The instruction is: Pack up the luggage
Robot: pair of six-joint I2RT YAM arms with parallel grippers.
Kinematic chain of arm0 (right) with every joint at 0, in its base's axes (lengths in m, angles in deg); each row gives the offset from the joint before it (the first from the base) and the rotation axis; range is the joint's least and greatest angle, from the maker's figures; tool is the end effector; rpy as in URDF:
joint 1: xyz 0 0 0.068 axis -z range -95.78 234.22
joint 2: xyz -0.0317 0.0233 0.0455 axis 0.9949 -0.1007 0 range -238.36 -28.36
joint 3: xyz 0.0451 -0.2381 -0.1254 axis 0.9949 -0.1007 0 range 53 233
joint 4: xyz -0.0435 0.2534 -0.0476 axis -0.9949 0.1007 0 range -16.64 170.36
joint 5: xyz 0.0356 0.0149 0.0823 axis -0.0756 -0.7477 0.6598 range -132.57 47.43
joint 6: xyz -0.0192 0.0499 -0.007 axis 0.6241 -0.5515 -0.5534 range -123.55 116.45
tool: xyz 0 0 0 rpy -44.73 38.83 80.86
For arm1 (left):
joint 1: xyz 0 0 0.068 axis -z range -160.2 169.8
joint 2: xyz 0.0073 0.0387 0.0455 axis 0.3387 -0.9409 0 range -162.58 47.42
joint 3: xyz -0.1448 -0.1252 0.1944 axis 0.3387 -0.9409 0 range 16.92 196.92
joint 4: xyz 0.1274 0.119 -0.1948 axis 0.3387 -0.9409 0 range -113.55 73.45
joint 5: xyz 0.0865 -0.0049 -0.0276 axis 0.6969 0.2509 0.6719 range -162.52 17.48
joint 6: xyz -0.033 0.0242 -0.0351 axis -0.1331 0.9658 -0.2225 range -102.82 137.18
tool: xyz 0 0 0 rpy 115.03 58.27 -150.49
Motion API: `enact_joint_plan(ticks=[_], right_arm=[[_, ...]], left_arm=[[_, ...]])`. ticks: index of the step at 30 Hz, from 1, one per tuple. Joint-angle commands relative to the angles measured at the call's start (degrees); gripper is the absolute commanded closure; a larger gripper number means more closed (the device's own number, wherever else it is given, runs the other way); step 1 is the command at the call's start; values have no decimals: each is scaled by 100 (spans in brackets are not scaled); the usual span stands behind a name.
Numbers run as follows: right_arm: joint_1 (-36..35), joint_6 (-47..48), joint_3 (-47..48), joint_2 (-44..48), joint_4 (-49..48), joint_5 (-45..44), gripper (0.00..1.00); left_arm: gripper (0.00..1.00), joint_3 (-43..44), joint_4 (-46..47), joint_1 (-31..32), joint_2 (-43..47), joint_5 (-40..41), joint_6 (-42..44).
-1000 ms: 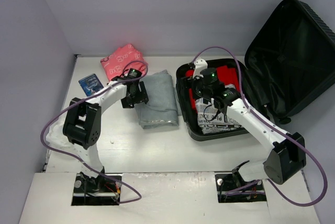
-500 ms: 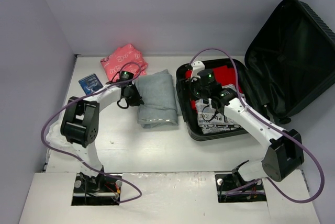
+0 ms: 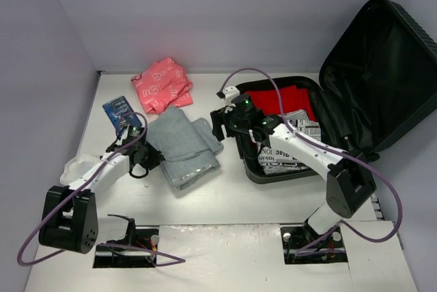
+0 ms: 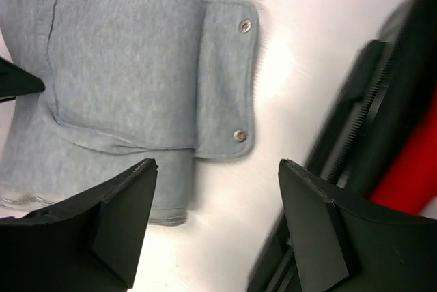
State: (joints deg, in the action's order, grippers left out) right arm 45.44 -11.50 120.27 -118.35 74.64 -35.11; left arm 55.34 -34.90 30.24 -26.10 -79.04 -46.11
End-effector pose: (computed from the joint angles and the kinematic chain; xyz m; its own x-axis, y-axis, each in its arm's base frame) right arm 0.2848 0.2347 0.2938 -0.4128 -0.1558 -0.8974 -0.6628 0.7272 0.1786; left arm 0.2404 -0.0483 0.1871 -0.5754 -0.7964 -0.1862 -0.5948 0.5637 -0.5730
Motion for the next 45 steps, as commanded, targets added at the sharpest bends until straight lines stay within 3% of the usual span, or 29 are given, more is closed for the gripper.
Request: enact_joint_plan(ticks=[1,2,3,6,7,9,13,16,19,25,31,45], right_arm=[[-155,-190,348,-123,-426,307,32],[-182,-216,375,-150,-418,378,32],[-252,-234,427,-176,-427,448,33],[-462,-426,463,-316,-418,554,36],[-542,-462,454,-352,-418,589,36],[-700,-611,411,-422,-418,555,39],[-990,-866,200,-528,-418,537,74],[-1175,-954,-2,-510,-418,589,92],[-1280,-1042,-195,-484,-409,712,100],[-1395,-1121,-302,-685,-409,950,100],[-1316,-1104,-126,-1248,-400,924,100],[-499,-155,1499,-2312,-189,18,100]], left_arm=[[73,296,-475,2,486,169,-238],[63,429,-720,2,522,178,-80],[45,595,-905,2,557,247,278],[28,1421,-1582,-7,567,563,1008],[26,1632,-1715,-7,532,599,1177],[25,2195,-2014,-24,461,810,1693],[25,2811,-2191,-103,67,890,2372],[25,3119,-2007,-217,-363,759,2812],[25,3540,-1638,-235,-968,653,3225],[25,4349,-1566,-235,-2244,459,4016],[25,4149,-1584,-244,-2624,600,4044],[26,1584,-1681,-244,-964,214,2418]])
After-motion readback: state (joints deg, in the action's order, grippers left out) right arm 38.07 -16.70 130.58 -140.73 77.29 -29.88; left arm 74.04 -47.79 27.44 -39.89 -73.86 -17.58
